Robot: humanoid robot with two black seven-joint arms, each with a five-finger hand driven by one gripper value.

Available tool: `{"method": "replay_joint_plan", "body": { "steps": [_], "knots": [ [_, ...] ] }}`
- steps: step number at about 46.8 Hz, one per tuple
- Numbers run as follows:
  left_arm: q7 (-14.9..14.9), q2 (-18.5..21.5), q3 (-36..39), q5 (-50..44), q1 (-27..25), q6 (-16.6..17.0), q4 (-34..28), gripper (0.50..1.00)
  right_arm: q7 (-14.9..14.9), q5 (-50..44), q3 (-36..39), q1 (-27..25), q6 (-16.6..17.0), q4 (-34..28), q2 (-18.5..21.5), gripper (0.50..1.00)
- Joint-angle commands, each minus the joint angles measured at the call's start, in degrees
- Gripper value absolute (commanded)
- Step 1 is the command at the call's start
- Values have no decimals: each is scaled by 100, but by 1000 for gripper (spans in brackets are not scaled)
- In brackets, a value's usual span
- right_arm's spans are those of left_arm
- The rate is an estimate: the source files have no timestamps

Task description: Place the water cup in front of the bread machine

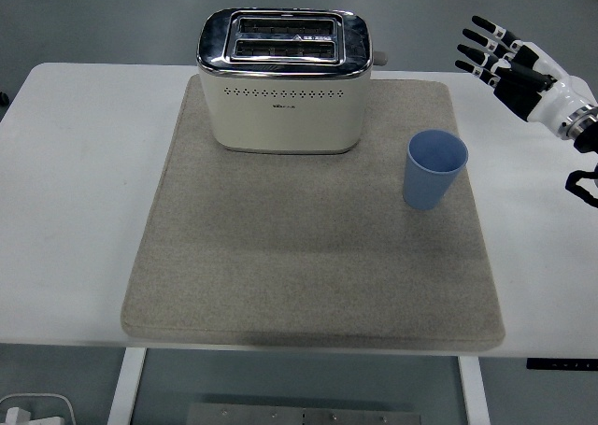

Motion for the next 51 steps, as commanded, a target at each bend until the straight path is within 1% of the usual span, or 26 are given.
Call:
{"method": "replay_joint_plan", "body": {
  "steps": [1,4,8,12,23,36,42,51],
  "knots": [
    [0,0,0,0,1,0,0,1000,193,-136,3,-55,174,9,-87,930],
    [0,0,0,0,1,0,0,1000,360,-329,3,-108,315,9,-140,928],
    [0,0,0,0,1,0,0,1000,501,-531,38,-213,429,35,-201,928],
    [0,0,0,0,1,0,0,1000,633,-637,39,-319,431,62,-289,928],
    [0,0,0,0,1,0,0,1000,1116,-1059,74,-626,431,202,-579,928],
    [0,0,0,0,1,0,0,1000,1995,-1823,74,-1083,431,527,-764,928],
    [0,0,0,0,1,0,0,1000,2024,-1990,74,-1224,431,659,-834,928],
    [0,0,0,0,1,0,0,1000,2024,-2298,65,-1391,431,721,-817,928]
  ]
}}
